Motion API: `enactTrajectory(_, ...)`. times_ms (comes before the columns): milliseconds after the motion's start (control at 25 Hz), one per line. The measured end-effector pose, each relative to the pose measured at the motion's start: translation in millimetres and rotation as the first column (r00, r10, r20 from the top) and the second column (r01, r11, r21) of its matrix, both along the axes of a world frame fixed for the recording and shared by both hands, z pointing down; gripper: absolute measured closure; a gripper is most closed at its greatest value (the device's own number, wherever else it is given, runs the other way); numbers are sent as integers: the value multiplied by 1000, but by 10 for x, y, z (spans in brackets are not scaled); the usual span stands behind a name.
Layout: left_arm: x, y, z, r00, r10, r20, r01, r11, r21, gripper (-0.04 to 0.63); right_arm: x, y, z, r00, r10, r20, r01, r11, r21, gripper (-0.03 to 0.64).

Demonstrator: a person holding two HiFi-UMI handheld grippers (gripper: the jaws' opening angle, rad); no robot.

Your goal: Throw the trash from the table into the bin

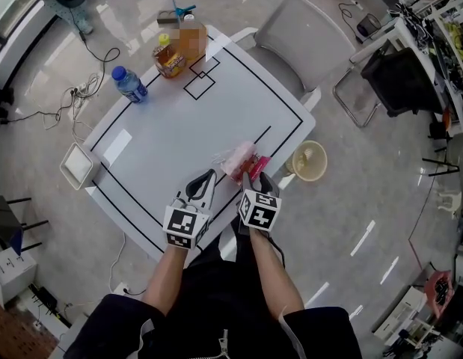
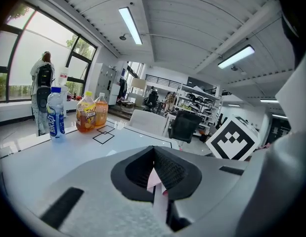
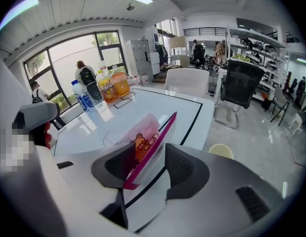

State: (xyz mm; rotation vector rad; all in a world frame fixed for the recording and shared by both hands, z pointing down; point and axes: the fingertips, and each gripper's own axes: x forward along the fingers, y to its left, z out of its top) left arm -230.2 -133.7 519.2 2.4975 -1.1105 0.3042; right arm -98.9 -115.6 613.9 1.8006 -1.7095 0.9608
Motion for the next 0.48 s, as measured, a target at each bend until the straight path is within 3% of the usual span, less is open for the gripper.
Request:
enactTrajectory(240,27,8,4,1000,14,-4,-14,1000,3,588,105,221,211,1000,26,5,-26,995,-100,567)
enactTrajectory(480,25,-1,-3,1000,9,-8,-9,1000,7,588,127,187,124,999,37,29,-35,998,-59,601)
